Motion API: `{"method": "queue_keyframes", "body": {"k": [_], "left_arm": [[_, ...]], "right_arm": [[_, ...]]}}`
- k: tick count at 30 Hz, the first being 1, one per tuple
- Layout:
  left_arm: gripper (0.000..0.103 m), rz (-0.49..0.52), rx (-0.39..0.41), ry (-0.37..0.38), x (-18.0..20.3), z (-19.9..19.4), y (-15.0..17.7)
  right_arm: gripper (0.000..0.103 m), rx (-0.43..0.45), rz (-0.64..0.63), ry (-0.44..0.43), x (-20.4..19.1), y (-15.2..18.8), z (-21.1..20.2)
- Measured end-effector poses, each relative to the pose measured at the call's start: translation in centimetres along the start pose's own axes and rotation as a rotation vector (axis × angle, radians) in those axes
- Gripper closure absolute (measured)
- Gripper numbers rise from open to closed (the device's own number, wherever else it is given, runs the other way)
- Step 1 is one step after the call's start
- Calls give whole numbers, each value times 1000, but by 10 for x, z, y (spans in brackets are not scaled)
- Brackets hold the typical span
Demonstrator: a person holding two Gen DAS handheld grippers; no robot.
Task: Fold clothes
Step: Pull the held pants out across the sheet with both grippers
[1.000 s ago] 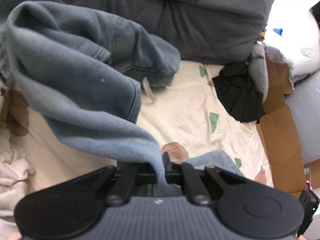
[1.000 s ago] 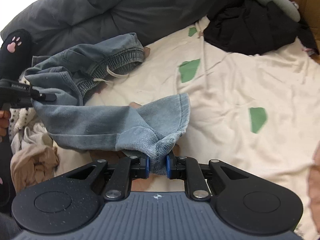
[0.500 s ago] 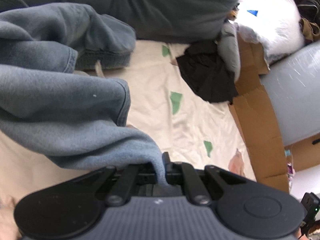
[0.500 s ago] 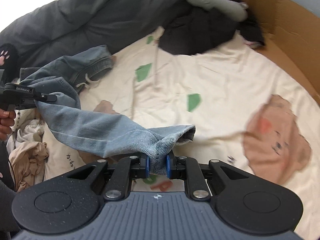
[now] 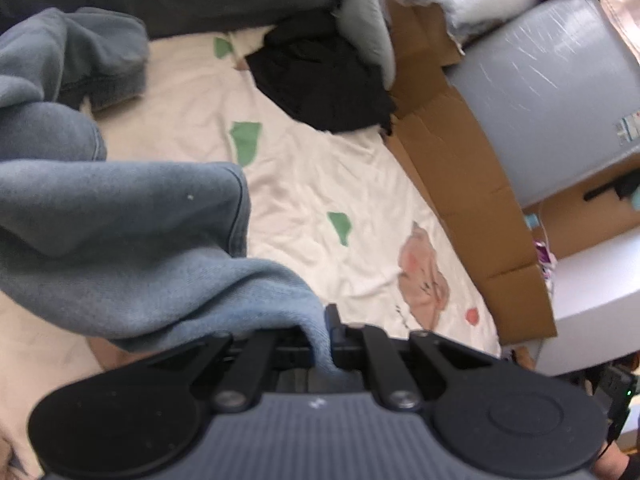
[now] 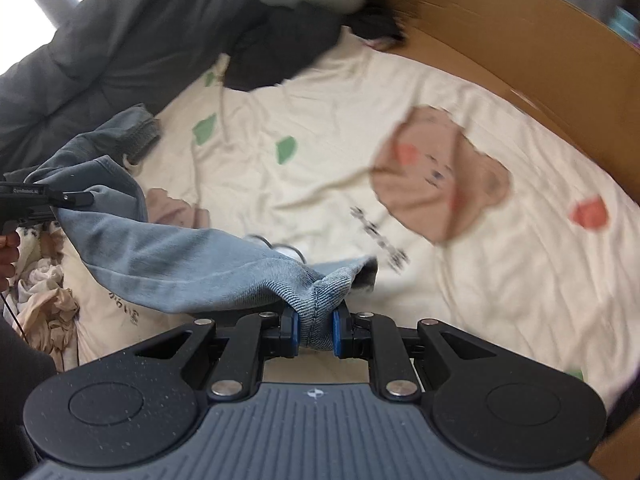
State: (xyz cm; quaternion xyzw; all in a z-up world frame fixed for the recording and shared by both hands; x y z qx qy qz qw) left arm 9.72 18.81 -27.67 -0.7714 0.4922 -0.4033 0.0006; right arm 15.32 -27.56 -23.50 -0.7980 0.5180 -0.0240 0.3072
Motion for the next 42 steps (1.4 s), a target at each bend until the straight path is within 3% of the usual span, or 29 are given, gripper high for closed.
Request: {"method": "queue_keyframes", "body": {"k": [3, 11, 16, 20, 22, 30, 42], "left_arm": [[98, 0, -32, 24, 9, 4, 5], [78, 26, -168, 31, 19, 17, 34], [52, 32, -161, 8, 11, 2, 32], [42, 60, -99, -62, 0, -11, 9], [31, 67, -53, -107, -9, -18, -7], [18, 83, 104, -300, -47, -25, -73], [16, 84, 159, -471, -96, 7, -159]], "right_arm": [[89, -10, 32, 34, 9, 18, -16], [91, -43, 141, 231, 36, 64, -58], [91, -44, 206, 286, 48, 87, -74], [91, -45, 247, 333, 57, 100, -84], [91, -41, 269, 357, 63, 105, -91], [91, -13, 293, 426, 79, 104, -115], [91, -3, 279, 475, 90, 98, -131]]}}
Point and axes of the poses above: each gripper's, at about its wrist camera, not at the fingertips, and z roughly the way its jaws point, x to its right, y to its underside, the point moved 6 cm from there along z, roughly the way its jaws point, and after that the axes turned 8 degrees about x, right-handed, at the moved point
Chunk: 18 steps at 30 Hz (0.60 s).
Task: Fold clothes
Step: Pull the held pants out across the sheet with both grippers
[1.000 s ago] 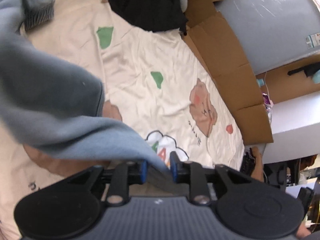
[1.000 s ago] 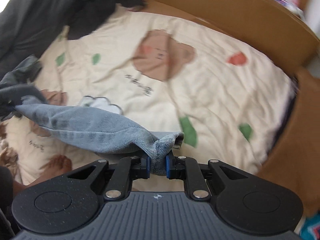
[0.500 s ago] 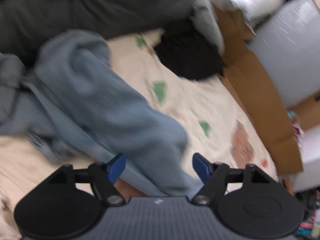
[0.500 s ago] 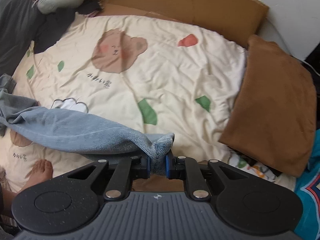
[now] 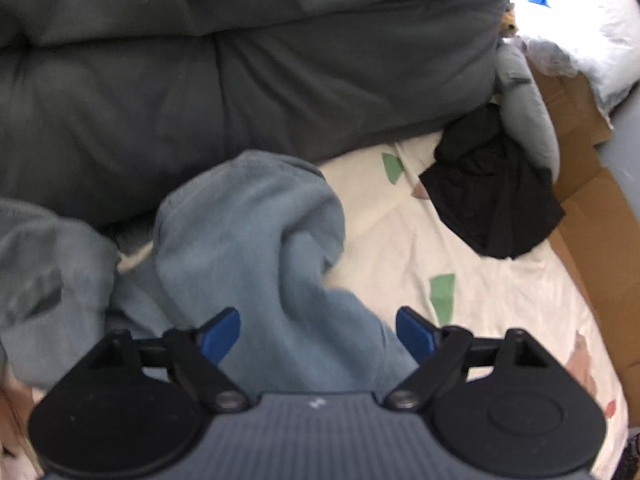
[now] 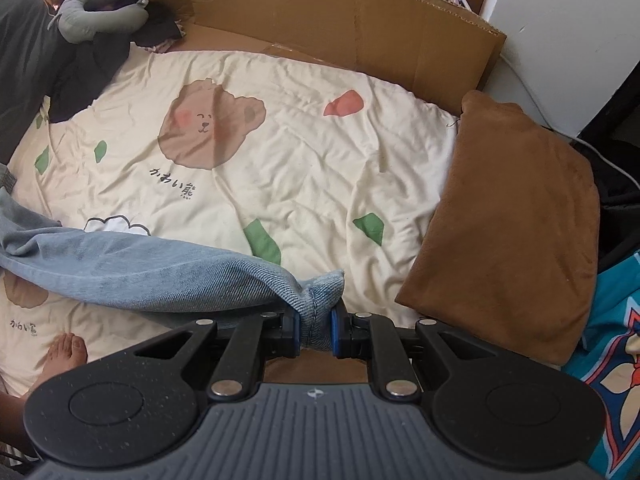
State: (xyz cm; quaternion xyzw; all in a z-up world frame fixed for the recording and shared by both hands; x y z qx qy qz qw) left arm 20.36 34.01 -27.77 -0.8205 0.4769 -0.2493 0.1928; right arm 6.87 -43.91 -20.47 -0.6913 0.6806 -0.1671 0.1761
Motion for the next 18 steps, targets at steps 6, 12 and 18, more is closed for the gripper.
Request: {"method": "queue_keyframes", "body": {"k": [6, 12, 18], "left_arm": [[17, 76, -27, -42, 9, 29, -18], [17, 175, -83, -133, 17, 66, -33], [39, 267, -185, -215, 10, 94, -20]], "right_arm": [[91, -2, 4, 13, 2, 1, -1], [91, -9, 5, 18, 3, 3, 1], [91, -10, 10, 19, 3, 4, 3]]}}
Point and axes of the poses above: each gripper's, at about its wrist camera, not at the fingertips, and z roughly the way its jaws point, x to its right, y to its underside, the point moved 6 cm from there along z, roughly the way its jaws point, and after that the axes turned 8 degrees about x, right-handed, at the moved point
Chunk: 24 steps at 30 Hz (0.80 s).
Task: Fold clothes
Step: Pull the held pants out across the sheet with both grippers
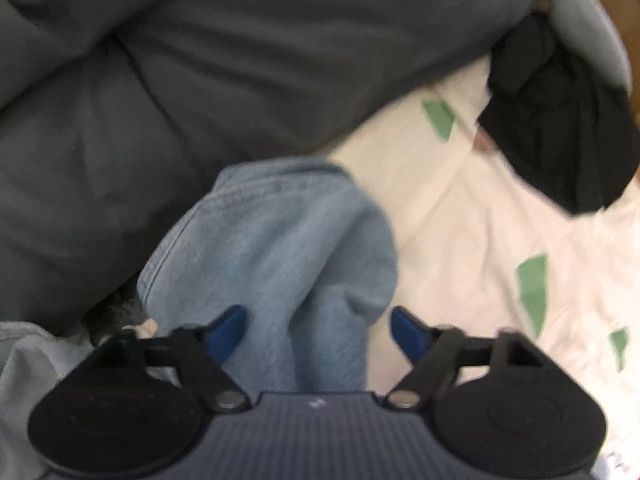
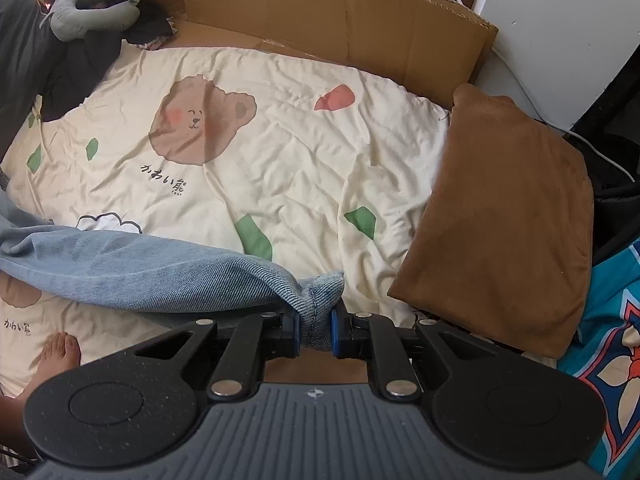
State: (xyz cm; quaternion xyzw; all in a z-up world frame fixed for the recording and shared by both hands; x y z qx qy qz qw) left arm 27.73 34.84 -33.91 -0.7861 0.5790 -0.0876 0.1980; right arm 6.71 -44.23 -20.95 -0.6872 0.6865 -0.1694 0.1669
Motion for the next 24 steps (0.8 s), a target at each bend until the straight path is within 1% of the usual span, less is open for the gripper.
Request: {"method": "queue_keyframes", "body": {"k": [1, 2, 4, 5, 7, 9, 12, 19, 24], "left_arm": [[51, 7, -5, -17, -3, 2, 2], [54, -5, -5, -19, -7, 2, 3], [68, -37, -4, -8, -15, 0, 4], [71, -48, -3, 0, -18, -3, 5], [81, -55, 9, 20, -21, -12, 6], [85, -52, 33, 38, -23, -25, 6], [87, -63, 68, 66, -27, -43, 5], [90, -113, 123, 125, -34, -83, -1], [90, -170, 187, 168, -30, -106, -17]], "right_arm": [[91, 0, 0, 0, 0, 0, 1], [91, 1, -1, -1, 0, 0, 1], [91, 4, -4, -2, 0, 0, 2], [91, 6, -5, -2, 1, -1, 3], [91, 11, 4, -6, 1, -3, 3], [91, 19, 17, -12, 1, -6, 2], [91, 52, -16, -16, -2, -20, -2], [91, 121, -36, -8, 3, -53, -8], [91, 186, -49, 18, 12, -80, -18]]}}
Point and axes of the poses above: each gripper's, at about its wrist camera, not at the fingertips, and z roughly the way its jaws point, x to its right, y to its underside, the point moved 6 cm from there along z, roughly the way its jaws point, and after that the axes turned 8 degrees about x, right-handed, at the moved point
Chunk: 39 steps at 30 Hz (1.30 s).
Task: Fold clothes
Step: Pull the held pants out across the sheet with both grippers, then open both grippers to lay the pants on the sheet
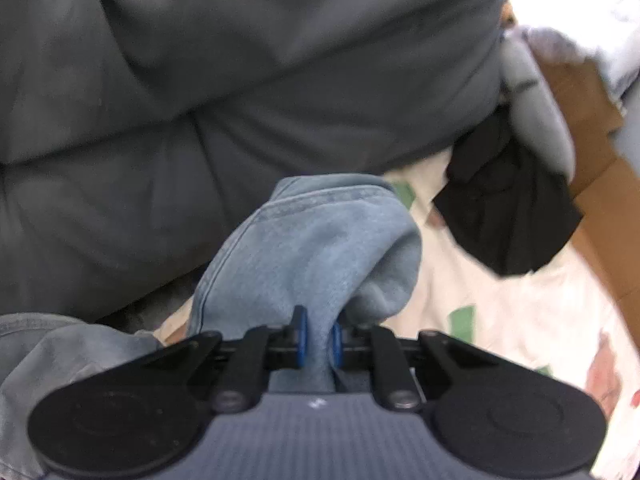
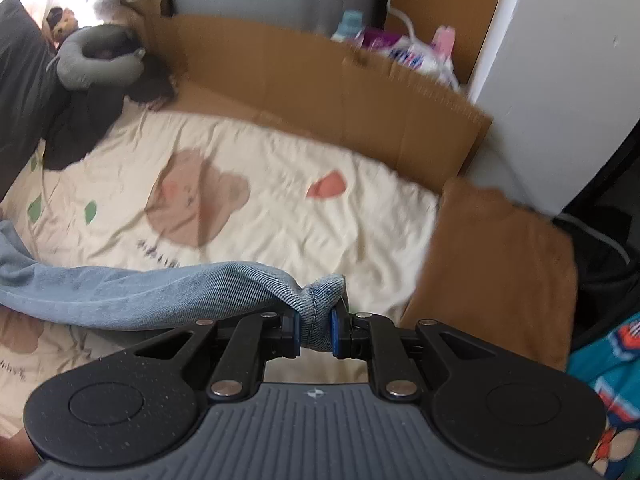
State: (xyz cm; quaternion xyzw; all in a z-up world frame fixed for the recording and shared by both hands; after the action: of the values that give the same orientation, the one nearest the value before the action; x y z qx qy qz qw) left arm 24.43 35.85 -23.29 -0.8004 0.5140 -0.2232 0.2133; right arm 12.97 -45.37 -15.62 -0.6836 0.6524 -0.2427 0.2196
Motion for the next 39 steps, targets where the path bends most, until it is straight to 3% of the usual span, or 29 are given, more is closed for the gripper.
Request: {"method": "queue_keyframes", "body": {"k": [11, 20, 24, 34, 39], "left_arm": [[92, -26, 97, 145, 67, -11, -44], [93, -44, 174, 210, 101, -10, -82], [93, -81, 217, 211, 100, -14, -92], [93, -167, 165, 109, 47, 22, -42], [93, -186, 122, 63, 19, 24, -14]], "right_arm": [[91, 107, -3, 77, 34, -42, -12], [90, 207, -33, 113, 50, -91, -8], [90, 209, -22, 107, 51, -95, 9], [90, 86, 10, 54, 33, -37, 104], [90, 50, 19, 49, 33, -21, 119]]}}
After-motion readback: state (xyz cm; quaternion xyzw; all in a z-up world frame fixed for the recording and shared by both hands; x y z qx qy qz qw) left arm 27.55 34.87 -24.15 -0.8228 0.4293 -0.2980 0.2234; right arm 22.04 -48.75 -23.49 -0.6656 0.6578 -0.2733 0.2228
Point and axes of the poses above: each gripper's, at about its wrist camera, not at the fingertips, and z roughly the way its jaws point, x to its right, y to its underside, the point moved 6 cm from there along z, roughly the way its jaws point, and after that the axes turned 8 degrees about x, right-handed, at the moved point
